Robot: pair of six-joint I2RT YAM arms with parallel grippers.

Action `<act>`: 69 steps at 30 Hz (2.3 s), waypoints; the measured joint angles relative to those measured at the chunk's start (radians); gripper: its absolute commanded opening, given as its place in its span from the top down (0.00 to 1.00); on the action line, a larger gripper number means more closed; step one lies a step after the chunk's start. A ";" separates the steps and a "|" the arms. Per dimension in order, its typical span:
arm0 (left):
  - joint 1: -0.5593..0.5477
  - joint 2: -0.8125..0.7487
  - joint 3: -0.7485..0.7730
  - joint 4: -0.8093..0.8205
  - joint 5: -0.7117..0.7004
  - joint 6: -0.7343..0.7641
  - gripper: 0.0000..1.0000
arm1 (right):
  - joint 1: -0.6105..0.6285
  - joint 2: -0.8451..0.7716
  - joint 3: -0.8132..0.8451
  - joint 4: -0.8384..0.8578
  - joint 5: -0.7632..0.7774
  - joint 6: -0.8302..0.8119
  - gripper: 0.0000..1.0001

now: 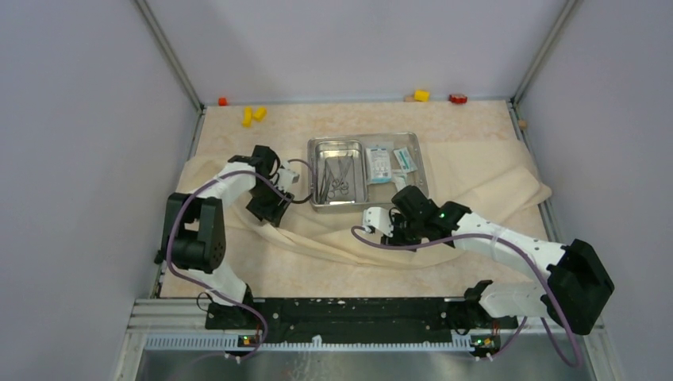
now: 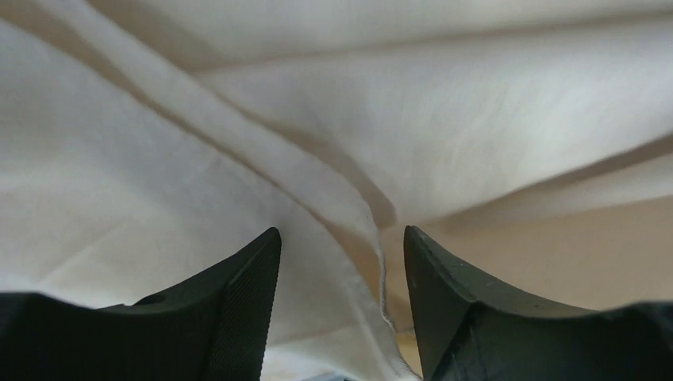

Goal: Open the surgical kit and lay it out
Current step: Open the surgical kit at the center of the board.

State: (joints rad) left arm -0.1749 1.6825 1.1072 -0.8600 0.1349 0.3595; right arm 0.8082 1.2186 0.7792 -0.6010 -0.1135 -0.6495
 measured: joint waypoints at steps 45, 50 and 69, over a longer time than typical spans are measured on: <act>0.037 0.143 0.216 0.016 -0.264 -0.041 0.29 | -0.027 0.015 -0.046 0.032 0.016 -0.024 0.60; 0.052 0.181 0.221 0.054 -0.271 -0.056 0.35 | -0.033 0.016 -0.046 0.032 0.016 -0.023 0.60; 0.135 0.214 0.210 0.102 -0.185 -0.065 0.77 | -0.034 0.034 -0.046 0.031 0.015 -0.023 0.60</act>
State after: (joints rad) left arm -0.0395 1.8965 1.3174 -0.7582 -0.0498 0.2943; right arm 0.7738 1.2530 0.7330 -0.5697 -0.0982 -0.6724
